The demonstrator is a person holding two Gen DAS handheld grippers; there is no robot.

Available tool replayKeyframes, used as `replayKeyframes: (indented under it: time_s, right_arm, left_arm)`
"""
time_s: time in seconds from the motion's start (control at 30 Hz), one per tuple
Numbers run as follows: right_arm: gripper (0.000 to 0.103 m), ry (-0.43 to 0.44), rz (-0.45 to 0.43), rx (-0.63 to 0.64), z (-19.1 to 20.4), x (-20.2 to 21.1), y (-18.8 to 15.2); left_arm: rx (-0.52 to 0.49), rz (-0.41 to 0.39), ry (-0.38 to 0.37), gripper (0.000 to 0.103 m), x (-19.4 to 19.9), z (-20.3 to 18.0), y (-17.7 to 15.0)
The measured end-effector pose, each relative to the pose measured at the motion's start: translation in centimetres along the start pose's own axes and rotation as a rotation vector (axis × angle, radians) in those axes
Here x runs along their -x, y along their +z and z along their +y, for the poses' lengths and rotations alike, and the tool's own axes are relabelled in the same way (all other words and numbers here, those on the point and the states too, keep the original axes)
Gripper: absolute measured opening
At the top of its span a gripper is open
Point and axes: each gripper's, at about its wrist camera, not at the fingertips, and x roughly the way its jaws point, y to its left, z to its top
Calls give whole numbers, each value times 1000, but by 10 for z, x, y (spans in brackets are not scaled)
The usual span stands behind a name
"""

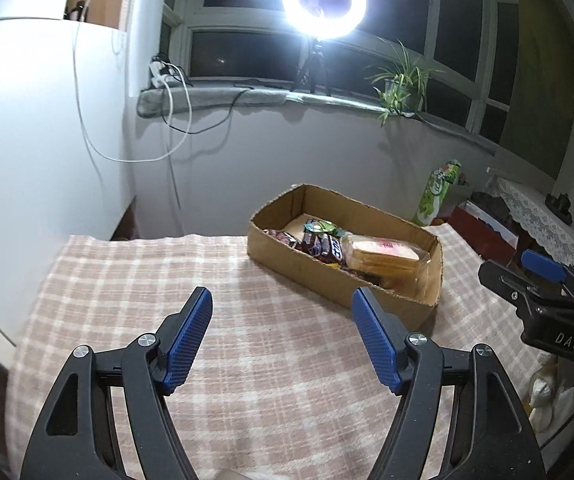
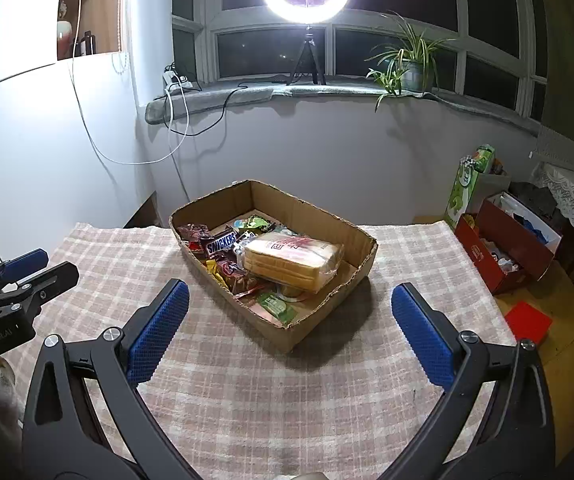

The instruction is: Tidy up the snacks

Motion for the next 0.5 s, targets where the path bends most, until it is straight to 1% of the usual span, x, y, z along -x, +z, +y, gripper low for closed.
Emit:
replayKeyframes:
  time_s: [0.27, 0.43, 0.47, 0.5]
  right_arm:
    - [103, 0, -18, -11, -4, 8, 1]
    - [103, -2, -15, -9, -3, 8, 1]
    - [103, -2, -14, -9, -4, 8, 1]
    - [103, -1, -16, -10, -3, 8, 1]
  left_arm:
    - [-1, -6, 12, 73, 7, -3, -4]
    - [1, -8, 16, 73, 9, -5, -4]
    - [0, -7, 16, 74, 9, -5, -4]
    - [-2, -9, 17, 76, 10, -5, -4]
